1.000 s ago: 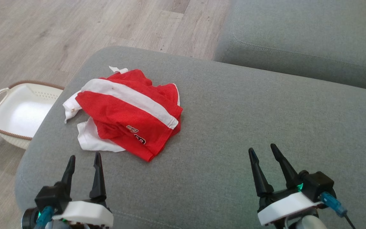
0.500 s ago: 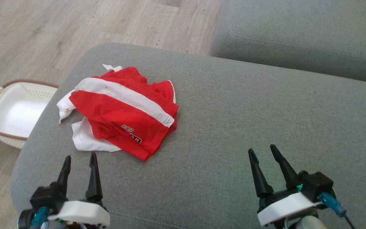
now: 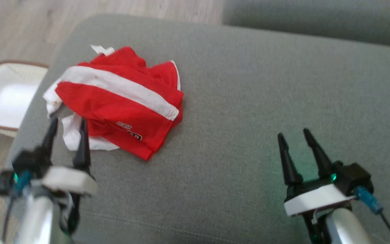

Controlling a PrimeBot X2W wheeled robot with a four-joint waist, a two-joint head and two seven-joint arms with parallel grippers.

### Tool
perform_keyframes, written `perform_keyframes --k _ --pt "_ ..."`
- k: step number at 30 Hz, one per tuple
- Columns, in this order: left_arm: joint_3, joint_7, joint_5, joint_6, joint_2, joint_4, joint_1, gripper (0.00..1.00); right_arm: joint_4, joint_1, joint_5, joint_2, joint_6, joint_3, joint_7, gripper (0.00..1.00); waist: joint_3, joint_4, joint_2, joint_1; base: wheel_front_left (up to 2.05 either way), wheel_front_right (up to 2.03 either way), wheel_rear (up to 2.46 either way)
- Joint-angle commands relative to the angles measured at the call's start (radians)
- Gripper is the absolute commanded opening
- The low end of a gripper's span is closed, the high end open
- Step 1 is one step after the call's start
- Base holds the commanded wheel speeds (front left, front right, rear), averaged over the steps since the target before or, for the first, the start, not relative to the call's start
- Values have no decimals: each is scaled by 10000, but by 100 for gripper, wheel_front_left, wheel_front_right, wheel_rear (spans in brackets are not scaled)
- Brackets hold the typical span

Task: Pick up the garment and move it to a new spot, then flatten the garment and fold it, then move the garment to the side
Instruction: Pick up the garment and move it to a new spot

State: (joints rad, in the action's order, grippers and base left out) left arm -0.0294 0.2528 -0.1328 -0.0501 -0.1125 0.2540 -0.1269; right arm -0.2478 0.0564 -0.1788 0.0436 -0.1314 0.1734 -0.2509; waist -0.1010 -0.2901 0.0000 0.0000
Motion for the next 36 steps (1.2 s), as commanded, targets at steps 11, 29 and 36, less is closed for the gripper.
perform_keyframes --k 11,29,36 --pt "-489 -1862 -352 -769 -1929 3277 -4363 100 513 958 643 66 7 -652 -109 100 -1686 672 0 0 0 0 0" --pt "-3862 -3005 -3182 -804 -3448 5480 -6171 0 511 1225 512 66 7 -700 -109 100 -2179 1202 0 0 0 0 0" --pt "-4258 -2201 -3410 -804 -3545 5675 -6305 0 306 1143 403 66 7 -666 -109 100 -1711 1075 0 0 0 0 0"
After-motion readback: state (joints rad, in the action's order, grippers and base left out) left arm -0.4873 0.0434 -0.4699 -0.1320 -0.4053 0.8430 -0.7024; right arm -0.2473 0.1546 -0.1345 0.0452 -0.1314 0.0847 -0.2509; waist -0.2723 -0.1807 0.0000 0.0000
